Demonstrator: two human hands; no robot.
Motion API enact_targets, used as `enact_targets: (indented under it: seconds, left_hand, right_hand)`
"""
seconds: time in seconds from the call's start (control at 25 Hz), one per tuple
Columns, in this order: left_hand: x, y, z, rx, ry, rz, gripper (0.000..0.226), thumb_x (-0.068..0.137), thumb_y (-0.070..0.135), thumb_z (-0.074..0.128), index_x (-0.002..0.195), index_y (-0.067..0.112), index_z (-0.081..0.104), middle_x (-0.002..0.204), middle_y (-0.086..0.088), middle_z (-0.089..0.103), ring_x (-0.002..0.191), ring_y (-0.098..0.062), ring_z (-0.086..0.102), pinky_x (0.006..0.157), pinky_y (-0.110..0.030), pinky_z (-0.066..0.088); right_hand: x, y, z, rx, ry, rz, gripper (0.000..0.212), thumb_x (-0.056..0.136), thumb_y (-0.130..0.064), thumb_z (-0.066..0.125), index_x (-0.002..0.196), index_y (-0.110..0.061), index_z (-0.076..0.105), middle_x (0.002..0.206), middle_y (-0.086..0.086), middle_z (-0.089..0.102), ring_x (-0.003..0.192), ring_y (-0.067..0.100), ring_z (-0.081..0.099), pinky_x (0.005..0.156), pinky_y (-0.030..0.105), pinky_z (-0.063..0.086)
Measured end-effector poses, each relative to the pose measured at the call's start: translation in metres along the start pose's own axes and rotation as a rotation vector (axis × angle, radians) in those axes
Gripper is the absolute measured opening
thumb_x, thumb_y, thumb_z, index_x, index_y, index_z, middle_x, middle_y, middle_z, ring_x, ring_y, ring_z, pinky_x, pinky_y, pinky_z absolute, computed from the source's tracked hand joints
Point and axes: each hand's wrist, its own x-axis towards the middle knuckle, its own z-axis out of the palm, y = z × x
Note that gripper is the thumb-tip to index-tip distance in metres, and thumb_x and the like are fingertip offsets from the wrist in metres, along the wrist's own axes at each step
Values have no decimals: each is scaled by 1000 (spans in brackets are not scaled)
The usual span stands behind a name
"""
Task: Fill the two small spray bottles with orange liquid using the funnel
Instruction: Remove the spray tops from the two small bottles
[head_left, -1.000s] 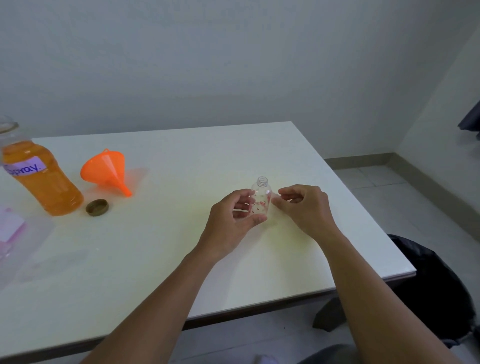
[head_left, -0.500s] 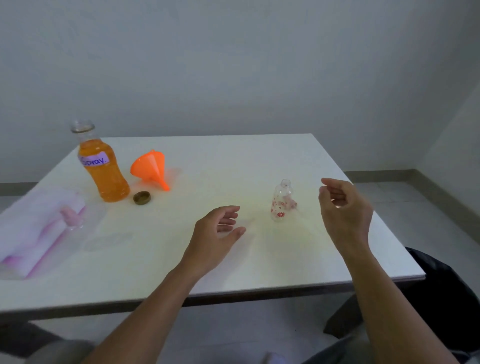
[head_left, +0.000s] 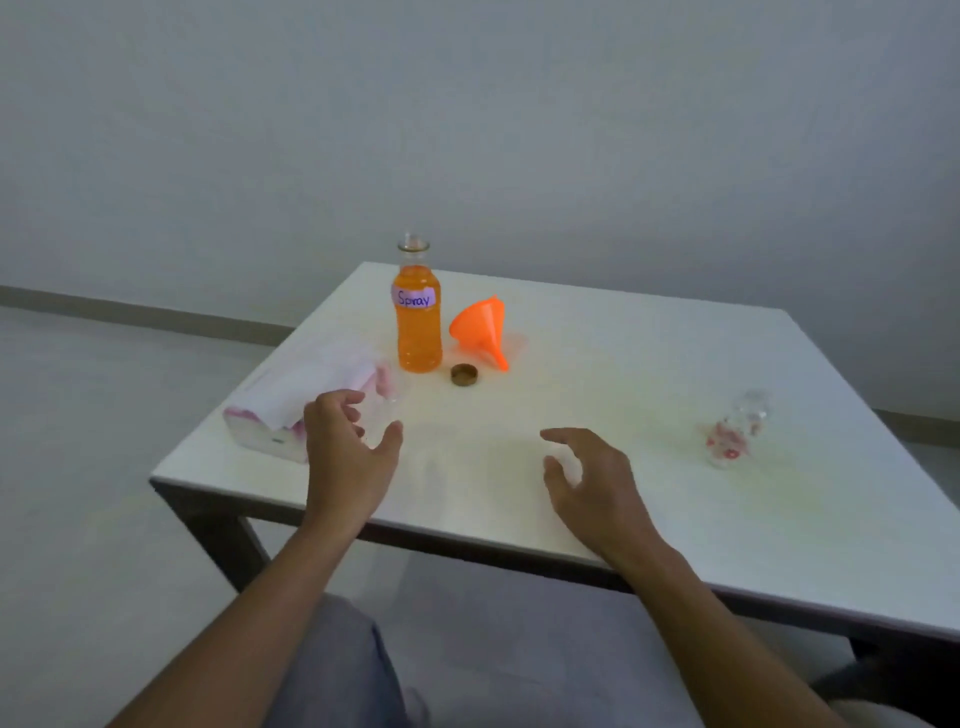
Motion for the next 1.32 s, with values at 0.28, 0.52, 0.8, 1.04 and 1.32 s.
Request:
enact_targets:
  seconds: [0.28, 0.52, 0.8, 1.04, 1.32]
  left_hand:
    - [31, -20, 23, 19, -167, -6, 51, 89, 42, 66, 132, 20, 50, 128, 3, 59, 115, -17, 58, 89, -29, 51]
    - [17, -4, 40, -57, -344, 177, 46, 79, 51, 74, 118, 29, 63, 92, 13, 63, 80, -7, 60, 67, -10, 46]
    - [0, 25, 78, -115, -593, 327, 57, 74, 45, 79, 127, 32, 63, 97, 11, 58, 80, -6, 60, 64, -5, 48]
    - [-8, 43, 101, -261, -636, 306, 68, 68, 52, 78, 131, 40, 58, 96, 16, 66, 86, 0, 61, 74, -9, 53]
    - [-7, 56, 118, -398, -663, 248, 35, 75, 35, 81, 108, 23, 75, 86, 6, 75, 80, -7, 69, 73, -16, 54]
  right_hand:
    - [13, -6, 38, -342, -210, -32, 49, 108, -40, 35, 156, -28, 35, 167, -9, 23, 155, 11, 13, 128, 35, 12]
    - [16, -3, 21, -8, -98, 55, 28, 101, -33, 57, 128, -35, 64, 141, -17, 58, 134, 4, 49, 117, 29, 36]
    - [24, -11, -16, 484, 123, 181, 9, 91, -42, 69, 98, -40, 74, 102, -19, 76, 95, 5, 72, 86, 28, 59]
    - [35, 6, -35, 606, 216, 216, 17, 81, -27, 82, 93, -16, 80, 93, -7, 79, 80, 5, 73, 69, 17, 54]
    - [56, 24, -53, 593, 127, 104, 13, 90, -11, 74, 79, -3, 74, 90, -5, 74, 73, 12, 64, 75, 28, 57]
